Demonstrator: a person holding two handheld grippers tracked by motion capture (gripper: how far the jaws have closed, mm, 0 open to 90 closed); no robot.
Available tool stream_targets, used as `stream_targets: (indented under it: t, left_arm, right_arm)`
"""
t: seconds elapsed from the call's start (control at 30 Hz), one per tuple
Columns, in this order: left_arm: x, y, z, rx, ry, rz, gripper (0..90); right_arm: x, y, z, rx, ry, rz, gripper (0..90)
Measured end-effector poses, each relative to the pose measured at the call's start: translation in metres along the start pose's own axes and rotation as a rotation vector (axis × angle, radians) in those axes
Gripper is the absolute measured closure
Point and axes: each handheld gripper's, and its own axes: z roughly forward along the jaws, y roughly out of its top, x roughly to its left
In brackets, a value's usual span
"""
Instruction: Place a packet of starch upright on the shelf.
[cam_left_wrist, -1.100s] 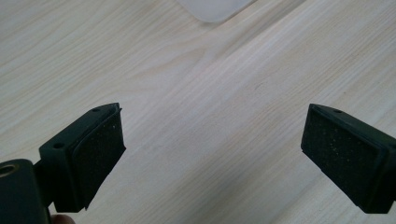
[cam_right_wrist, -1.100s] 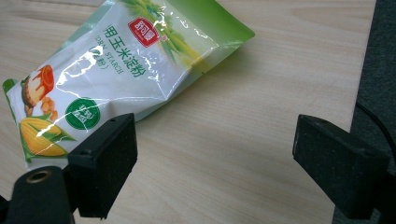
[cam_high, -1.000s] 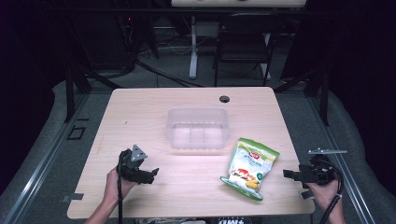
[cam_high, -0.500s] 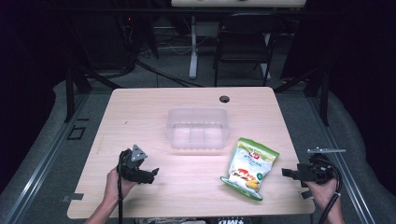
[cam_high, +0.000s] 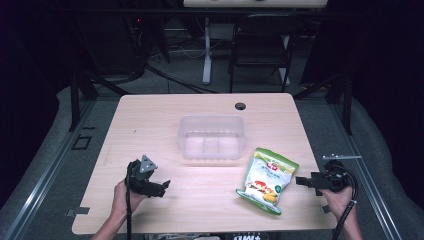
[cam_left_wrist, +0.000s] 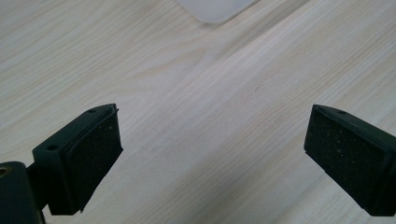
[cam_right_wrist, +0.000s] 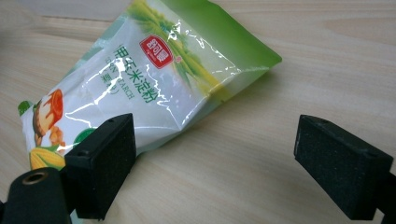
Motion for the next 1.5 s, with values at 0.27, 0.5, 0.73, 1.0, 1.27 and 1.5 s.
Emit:
stream_targets:
  t: [0.27, 0.5, 0.73, 1.0, 1.27, 1.5]
  left_arm:
    - [0.001, -0.001, 0.0, 0.002, -0.002, -0.002, 1.7]
    - [0.0, 0.0, 0.002, 0.005, -0.005, -0.003, 1.9]
    - [-0.001, 0.0, 0.003, 0.01, 0.001, 0.005, 2.1]
    - [0.0, 0.0, 0.002, 0.01, -0.005, 0.007, 2.3]
    - [0.0, 0.0, 0.002, 0.011, -0.006, 0.006, 2.4]
    - [0.0, 0.0, 0.003, 0.009, 0.002, 0.008, 2.6]
  right_arm:
    - [-0.001, 0.01, 0.018, 0.015, 0.037, 0.039, 10.0]
    - [0.001, 0.017, 0.028, 0.03, 0.032, 0.045, 11.3]
    - [-0.003, 0.022, 0.038, 0.047, 0.027, 0.071, 14.7]
    - [0.0, 0.026, 0.049, 0.09, 0.017, 0.064, 16.5]
    - [0.0, 0.027, 0.057, 0.086, 0.016, 0.093, 21.8]
    - [-0.006, 0.027, 0.056, 0.047, 0.036, 0.149, 37.9]
